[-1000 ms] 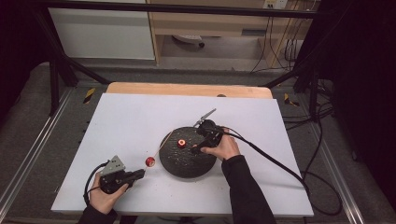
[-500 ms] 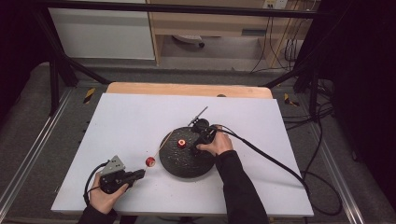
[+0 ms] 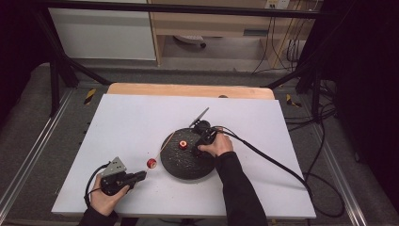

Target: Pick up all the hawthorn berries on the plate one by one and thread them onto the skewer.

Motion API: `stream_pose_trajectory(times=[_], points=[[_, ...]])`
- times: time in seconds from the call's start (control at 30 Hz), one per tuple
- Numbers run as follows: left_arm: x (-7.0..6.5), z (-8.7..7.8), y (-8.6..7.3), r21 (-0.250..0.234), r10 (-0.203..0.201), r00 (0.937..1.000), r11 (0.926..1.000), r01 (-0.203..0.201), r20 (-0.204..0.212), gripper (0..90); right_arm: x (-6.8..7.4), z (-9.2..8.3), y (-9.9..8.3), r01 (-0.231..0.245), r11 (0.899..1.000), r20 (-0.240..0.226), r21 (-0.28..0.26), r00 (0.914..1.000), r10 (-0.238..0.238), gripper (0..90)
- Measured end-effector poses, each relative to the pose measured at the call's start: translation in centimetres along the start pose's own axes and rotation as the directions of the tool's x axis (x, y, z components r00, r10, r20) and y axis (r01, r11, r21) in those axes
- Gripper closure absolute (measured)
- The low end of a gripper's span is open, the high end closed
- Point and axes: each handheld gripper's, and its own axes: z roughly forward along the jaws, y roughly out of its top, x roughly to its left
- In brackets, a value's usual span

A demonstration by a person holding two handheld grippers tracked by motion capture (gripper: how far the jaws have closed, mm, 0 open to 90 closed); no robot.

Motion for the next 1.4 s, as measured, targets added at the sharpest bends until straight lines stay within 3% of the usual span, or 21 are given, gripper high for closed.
stream_pose_trajectory(times=[0.63, 1.13, 1.4], points=[[-0.1, 0.0, 0.0, 0.0, 0.001, 1.0, 1.0, -0.001, 0.0, 88.6, 0.0, -0.2, 0.0, -0.031, 0.999, -0.01, 0.025, 0.9995, 0.031, 62.9], [-0.1, 0.0, 0.0, -0.007, 0.0, 1.0, 1.0, 0.0, -0.002, 88.6, 0.8, -2.4, -0.5, -0.027, 0.997, -0.025, -0.075, 0.9994, 0.025, 63.0], [-0.2, -0.1, 0.0, -0.009, 0.0, 1.0, 1.0, 0.0, -0.004, 88.6, 1.1, -3.5, -1.4, -0.047, 0.985, -0.048, -0.165, 0.9981, 0.039, 63.1]])
